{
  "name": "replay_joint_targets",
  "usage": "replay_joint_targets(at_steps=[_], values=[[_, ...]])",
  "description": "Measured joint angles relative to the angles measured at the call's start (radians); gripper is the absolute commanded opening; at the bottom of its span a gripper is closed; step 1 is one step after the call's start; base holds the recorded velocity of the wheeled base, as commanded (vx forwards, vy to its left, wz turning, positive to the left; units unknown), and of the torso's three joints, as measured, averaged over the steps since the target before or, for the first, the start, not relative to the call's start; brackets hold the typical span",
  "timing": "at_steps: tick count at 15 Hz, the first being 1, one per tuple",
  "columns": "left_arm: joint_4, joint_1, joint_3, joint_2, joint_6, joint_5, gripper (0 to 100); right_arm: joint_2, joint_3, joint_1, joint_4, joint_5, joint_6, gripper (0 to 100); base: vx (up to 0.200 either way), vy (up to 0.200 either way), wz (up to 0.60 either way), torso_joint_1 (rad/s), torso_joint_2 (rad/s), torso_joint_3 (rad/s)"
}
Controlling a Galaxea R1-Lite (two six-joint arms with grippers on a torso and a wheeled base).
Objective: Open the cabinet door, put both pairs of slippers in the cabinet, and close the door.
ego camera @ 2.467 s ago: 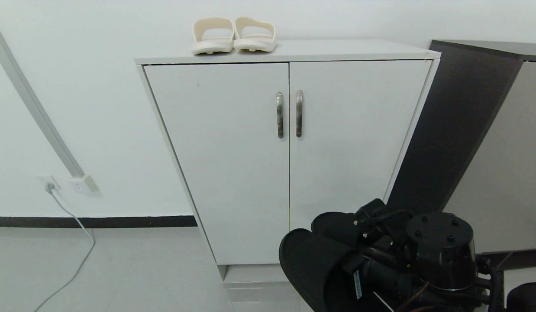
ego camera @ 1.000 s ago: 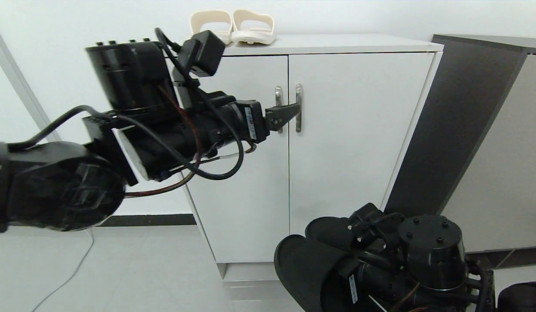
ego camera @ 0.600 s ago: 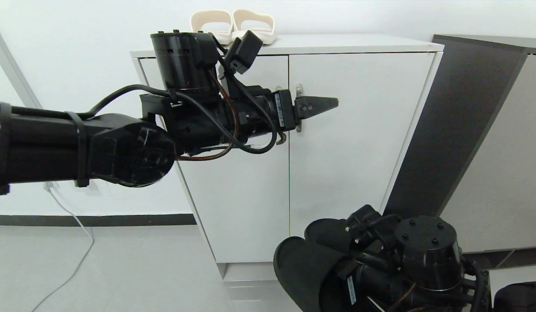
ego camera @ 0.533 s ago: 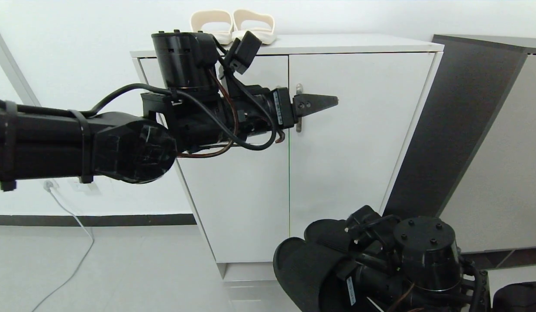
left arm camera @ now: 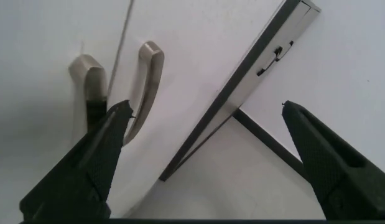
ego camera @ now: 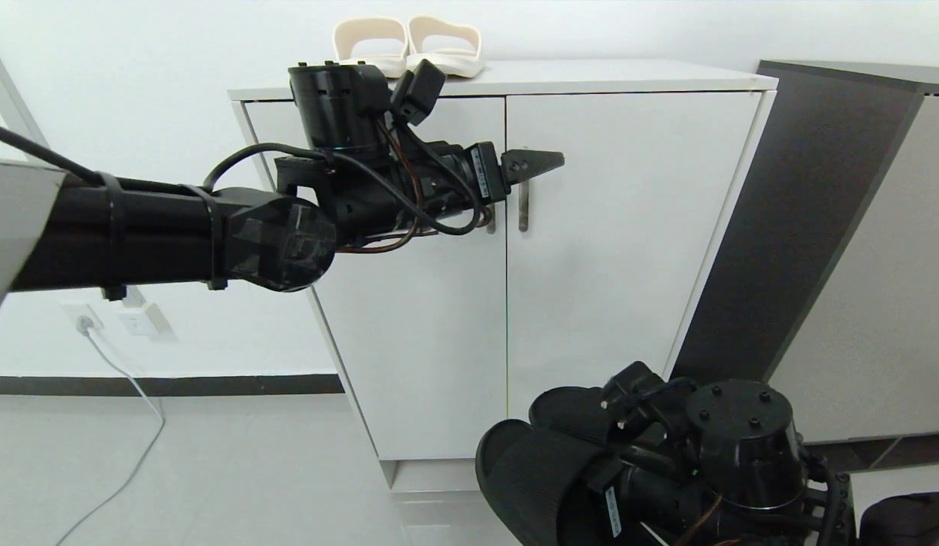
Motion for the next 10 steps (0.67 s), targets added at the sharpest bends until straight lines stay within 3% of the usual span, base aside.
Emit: replay_joint_targets(at_steps=[7, 8, 10], values=[[0.04, 0.011, -0.15, 0.118, 0.002, 0.001, 100, 0.0, 0.002, 0.0, 0.0, 0.002, 0.0, 0, 0.0, 0.0, 0.0, 0.0, 0.0, 0.0], [0.039, 0.012, -0.16, 0.131, 0.002, 0.006, 0, 0.0, 0.002, 0.0, 0.0, 0.002, 0.0, 0, 0.0, 0.0, 0.0, 0.0, 0.0, 0.0], [0.039, 0.014, -0.166, 0.147, 0.003, 0.011, 0, 0.001, 0.003, 0.0, 0.0, 0.007, 0.0, 0, 0.0, 0.0, 0.0, 0.0, 0.0, 0.0]])
